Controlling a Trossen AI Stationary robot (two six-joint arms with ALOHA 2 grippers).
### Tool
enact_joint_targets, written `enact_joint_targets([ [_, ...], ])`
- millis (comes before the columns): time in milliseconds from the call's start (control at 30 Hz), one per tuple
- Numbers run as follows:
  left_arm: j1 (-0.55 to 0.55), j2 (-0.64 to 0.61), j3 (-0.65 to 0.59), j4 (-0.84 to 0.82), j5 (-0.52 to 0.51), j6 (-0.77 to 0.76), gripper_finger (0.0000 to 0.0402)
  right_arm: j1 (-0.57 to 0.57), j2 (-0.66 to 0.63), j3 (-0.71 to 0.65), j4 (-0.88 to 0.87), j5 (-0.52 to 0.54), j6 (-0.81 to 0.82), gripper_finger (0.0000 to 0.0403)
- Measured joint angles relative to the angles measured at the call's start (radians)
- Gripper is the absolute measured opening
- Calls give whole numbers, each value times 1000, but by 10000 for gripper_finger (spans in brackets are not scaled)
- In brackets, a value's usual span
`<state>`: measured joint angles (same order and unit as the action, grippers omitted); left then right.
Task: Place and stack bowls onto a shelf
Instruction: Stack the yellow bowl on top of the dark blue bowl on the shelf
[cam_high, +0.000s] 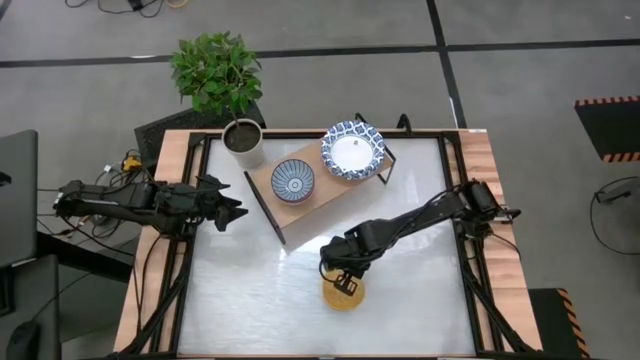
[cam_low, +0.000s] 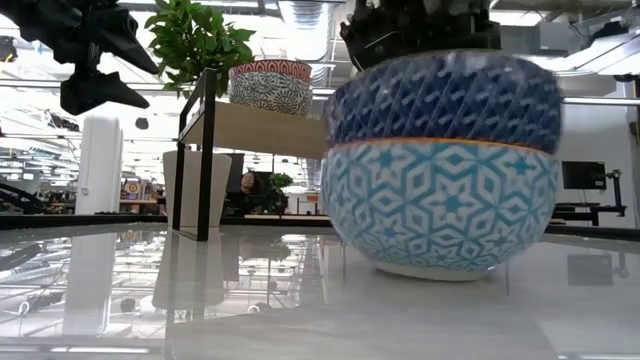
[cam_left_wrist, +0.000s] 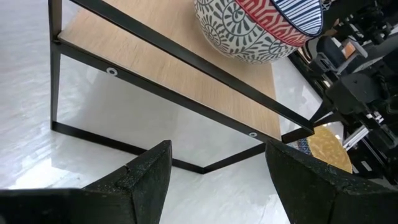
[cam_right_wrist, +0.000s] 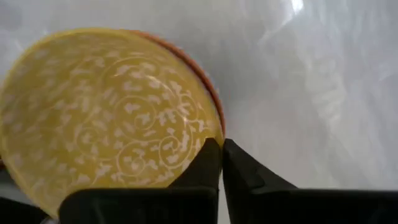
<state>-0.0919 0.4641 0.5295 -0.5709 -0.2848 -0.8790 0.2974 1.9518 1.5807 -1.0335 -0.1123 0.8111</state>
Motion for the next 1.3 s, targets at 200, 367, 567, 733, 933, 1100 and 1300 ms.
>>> enact_joint_targets([
  [200, 0, 0, 0, 0, -1, -3, 246, -22, -1, 0, -8, -6, 3, 23],
  [367, 0, 0, 0, 0, 0, -22, 246, -32, -6, 13, -23, -18, -19, 23],
  [567, 0, 0, 0, 0, 0, -24, 246, -32, -8, 67, -61, -20, -52, 23],
  [733, 0, 0, 0, 0, 0, -27, 246, -32, -8, 107, -66, -40, -69, 23],
  [933, 0, 0, 0, 0, 0, -27, 246, -32, -8, 157, -95, -44, -91, 23],
  [1100, 0, 0, 0, 0, -1, -27, 246, -32, -9, 194, -121, -44, -113, 23],
  [1300, 0, 0, 0, 0, -1, -27, 246, -32, -9, 238, -146, -44, -119, 23],
])
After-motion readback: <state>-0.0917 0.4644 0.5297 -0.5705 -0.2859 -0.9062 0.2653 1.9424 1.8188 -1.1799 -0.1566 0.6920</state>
